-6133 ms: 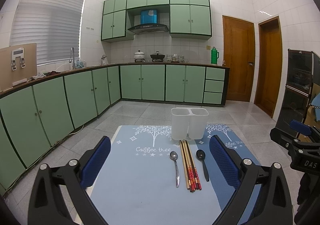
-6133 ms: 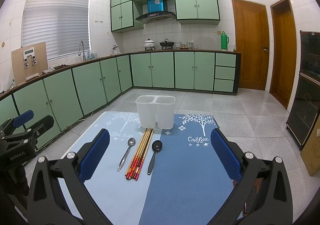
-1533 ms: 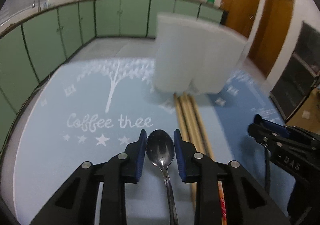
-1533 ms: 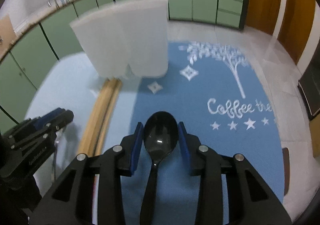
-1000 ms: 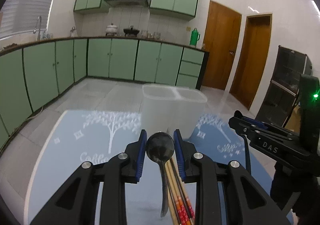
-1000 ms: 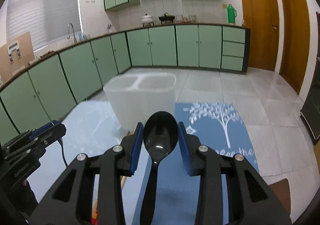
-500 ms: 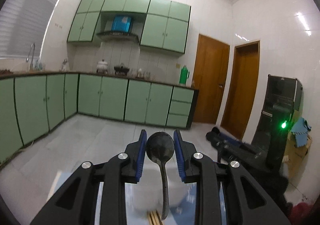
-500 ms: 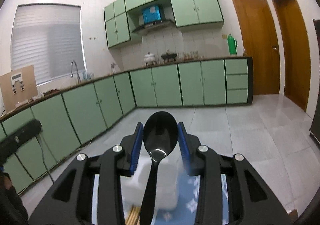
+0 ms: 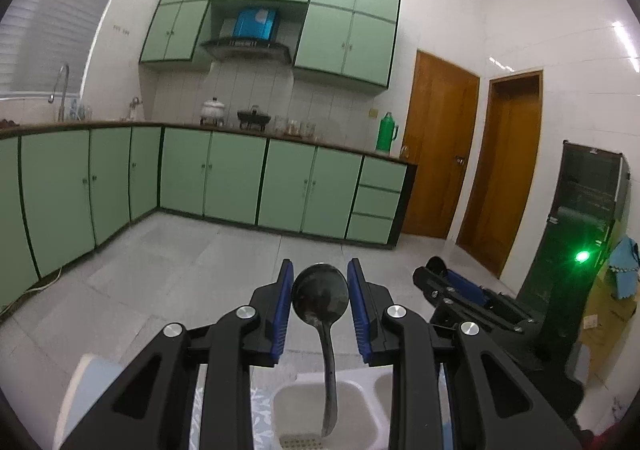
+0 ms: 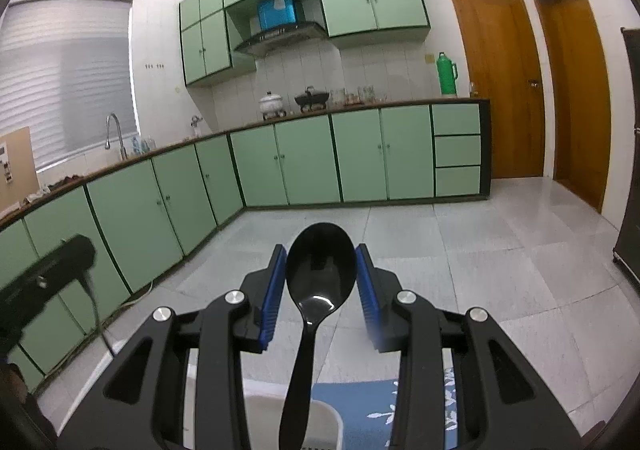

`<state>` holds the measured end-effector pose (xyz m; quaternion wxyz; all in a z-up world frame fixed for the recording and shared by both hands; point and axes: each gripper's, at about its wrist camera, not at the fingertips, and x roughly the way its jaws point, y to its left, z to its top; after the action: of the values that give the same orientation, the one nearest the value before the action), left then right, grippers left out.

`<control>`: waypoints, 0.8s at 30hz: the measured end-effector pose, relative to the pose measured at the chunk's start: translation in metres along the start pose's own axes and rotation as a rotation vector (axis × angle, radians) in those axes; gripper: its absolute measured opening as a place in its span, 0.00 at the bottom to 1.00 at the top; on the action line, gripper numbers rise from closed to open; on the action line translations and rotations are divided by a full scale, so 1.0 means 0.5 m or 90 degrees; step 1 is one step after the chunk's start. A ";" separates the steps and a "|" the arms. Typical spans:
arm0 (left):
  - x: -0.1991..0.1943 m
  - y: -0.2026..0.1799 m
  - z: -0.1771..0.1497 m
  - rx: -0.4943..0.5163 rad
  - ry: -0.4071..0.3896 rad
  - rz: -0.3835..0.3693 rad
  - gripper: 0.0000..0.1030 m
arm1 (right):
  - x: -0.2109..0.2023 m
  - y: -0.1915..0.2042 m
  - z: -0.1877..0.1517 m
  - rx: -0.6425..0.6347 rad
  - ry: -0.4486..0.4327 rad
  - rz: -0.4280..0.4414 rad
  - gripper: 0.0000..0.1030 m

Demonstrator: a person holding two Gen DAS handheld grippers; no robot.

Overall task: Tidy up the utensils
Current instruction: 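Lift the black spoon with the right tool and carry it over the white holder, then open the right tool to drop the black spoon into the holder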

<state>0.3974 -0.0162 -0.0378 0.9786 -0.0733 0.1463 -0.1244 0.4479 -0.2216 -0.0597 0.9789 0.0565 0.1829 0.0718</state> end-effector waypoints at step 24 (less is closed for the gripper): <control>-0.274 -0.033 -0.159 0.002 0.159 0.033 0.63 | -0.338 0.001 -0.197 0.044 0.178 0.033 0.83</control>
<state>0.2426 -0.0042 -0.0736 0.9558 -0.0520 0.2687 -0.1077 0.2557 -0.2401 -0.0917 0.9391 0.0839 0.3185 0.0980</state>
